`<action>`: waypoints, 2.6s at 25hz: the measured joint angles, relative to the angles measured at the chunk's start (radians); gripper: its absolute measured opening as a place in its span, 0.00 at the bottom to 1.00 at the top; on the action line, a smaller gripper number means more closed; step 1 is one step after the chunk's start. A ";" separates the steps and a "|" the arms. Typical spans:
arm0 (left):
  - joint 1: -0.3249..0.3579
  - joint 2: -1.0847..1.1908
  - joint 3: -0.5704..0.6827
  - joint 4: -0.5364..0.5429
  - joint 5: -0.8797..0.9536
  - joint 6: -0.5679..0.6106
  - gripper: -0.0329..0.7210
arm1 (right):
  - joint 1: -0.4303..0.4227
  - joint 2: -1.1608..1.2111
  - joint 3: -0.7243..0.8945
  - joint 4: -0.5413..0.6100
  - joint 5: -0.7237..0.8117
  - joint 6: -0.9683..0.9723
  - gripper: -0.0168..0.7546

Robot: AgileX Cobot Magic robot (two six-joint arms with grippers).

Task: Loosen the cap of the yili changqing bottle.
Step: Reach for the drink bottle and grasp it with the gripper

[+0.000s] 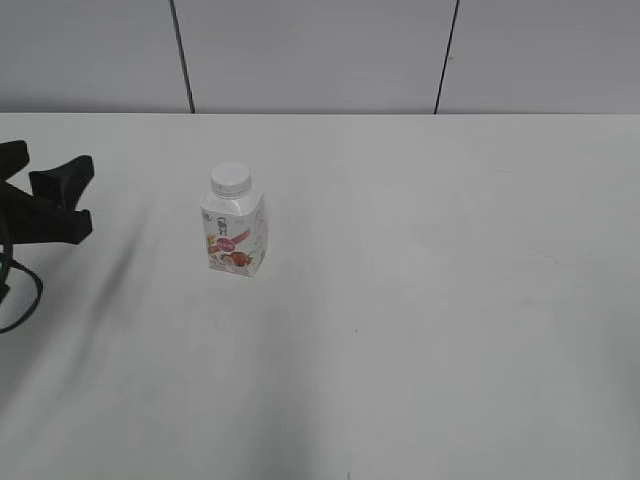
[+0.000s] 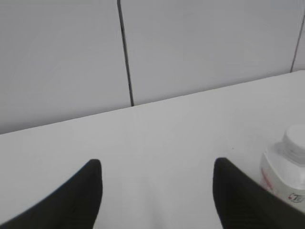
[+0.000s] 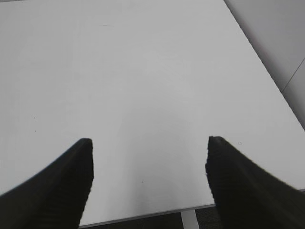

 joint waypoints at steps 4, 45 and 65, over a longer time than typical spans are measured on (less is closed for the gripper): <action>0.000 0.162 -0.001 0.115 -0.151 -0.065 0.71 | 0.000 0.000 0.000 0.007 0.000 0.000 0.78; 0.072 0.700 -0.557 0.901 -0.198 -0.273 0.83 | 0.000 0.000 0.000 0.087 -0.002 0.001 0.78; 0.031 0.739 -0.570 0.906 -0.226 -0.270 0.71 | 0.000 0.000 0.000 0.088 -0.002 0.001 0.78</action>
